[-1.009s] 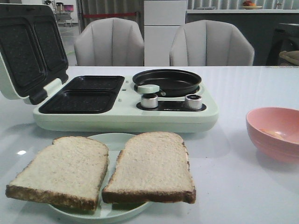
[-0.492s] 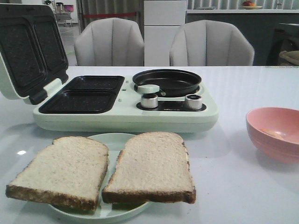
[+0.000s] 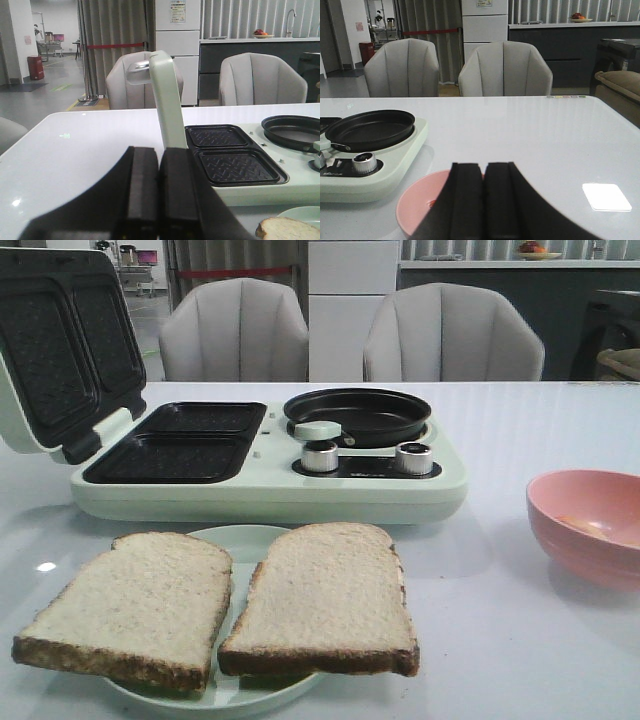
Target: Make breakfast with bread and shrimp
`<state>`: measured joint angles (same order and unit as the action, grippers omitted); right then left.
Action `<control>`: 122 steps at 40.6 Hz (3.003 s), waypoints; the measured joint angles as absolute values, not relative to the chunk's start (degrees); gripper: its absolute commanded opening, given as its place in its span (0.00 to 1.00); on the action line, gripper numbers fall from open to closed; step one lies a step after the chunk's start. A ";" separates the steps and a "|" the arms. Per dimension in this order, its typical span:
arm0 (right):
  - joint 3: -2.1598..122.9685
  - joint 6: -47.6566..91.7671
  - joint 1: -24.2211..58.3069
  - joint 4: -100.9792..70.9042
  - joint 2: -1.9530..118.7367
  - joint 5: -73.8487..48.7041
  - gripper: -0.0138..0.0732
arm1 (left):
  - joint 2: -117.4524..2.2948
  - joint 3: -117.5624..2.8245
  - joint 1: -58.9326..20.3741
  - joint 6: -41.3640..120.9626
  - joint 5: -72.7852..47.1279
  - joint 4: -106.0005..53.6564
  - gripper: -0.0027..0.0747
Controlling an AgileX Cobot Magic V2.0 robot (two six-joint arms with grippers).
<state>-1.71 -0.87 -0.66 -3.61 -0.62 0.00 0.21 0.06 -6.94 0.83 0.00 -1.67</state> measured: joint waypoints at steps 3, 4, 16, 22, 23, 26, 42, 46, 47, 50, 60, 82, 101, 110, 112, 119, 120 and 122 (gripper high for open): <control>-1.71 -0.87 -0.69 -3.38 -0.62 0.00 0.21 | 0.21 0.06 -6.94 0.83 0.00 -1.67 0.16; -1.71 -0.87 -0.69 -3.38 -0.62 0.36 0.21 | 0.21 0.06 -6.94 0.83 0.00 -1.67 0.16; 11.62 -0.98 -0.69 -4.67 -0.62 -11.14 0.21 | 0.21 -8.45 -6.94 0.83 -6.50 -2.01 0.16; 23.21 -0.98 -0.69 -4.67 2.96 -18.98 0.21 | -2.66 -21.40 -6.94 0.83 -15.18 -2.05 0.16; 24.61 -0.98 -0.69 -4.67 3.91 -20.29 0.21 | -3.56 -23.77 -6.94 0.83 -17.10 -2.05 0.16; 29.25 -0.98 -0.69 -4.67 7.93 -23.87 0.21 | -7.20 -29.25 -6.94 0.83 -22.41 -2.05 0.16; 34.93 -0.98 -0.69 -2.66 29.47 -33.07 0.21 | -21.51 -37.64 -6.94 0.83 -35.56 -2.55 0.16; 34.93 -0.98 -0.69 -2.66 33.63 -34.06 0.21 | -23.16 -37.41 -6.94 0.83 -37.50 -2.54 0.16; 34.93 -0.98 -0.69 -2.66 34.76 -34.21 0.21 | -23.60 -37.41 -6.94 0.83 -37.77 -2.54 0.16; 34.93 -0.98 -0.69 -2.63 37.66 -34.34 0.21 | -24.63 -37.41 -6.94 0.83 -38.17 -2.54 0.16; 34.93 -0.98 -0.69 -2.55 43.97 -35.17 0.63 | -27.00 -37.41 -6.94 0.83 -39.65 -2.54 0.48; 34.93 -0.98 -0.69 -2.55 45.47 -35.22 0.82 | -29.24 -30.52 -19.59 14.83 -33.46 -4.19 0.79; 34.93 -0.98 -0.69 -2.55 45.47 -35.33 0.82 | -47.38 -24.24 -50.75 23.05 -31.39 12.39 0.70; 34.93 -0.98 -0.69 -2.55 45.47 -35.31 0.82 | -60.96 -24.20 -60.04 0.00 -31.28 39.44 0.70; 34.93 -0.98 -0.69 -2.55 45.47 -35.31 0.82 | -63.87 -24.20 -61.65 -7.62 -31.66 46.39 0.70; 34.93 -0.98 -0.69 -2.55 45.47 -35.31 0.82 | -72.44 -24.20 -64.32 -24.37 -31.80 64.05 0.69; 34.93 -0.98 -0.69 -2.55 45.47 -35.31 0.82 | -73.64 -24.20 -64.32 -25.53 -31.80 65.83 0.69; 34.93 -0.98 -0.69 -2.55 45.47 -35.31 0.82 | -75.62 -24.31 -64.40 -27.98 -32.36 68.81 0.69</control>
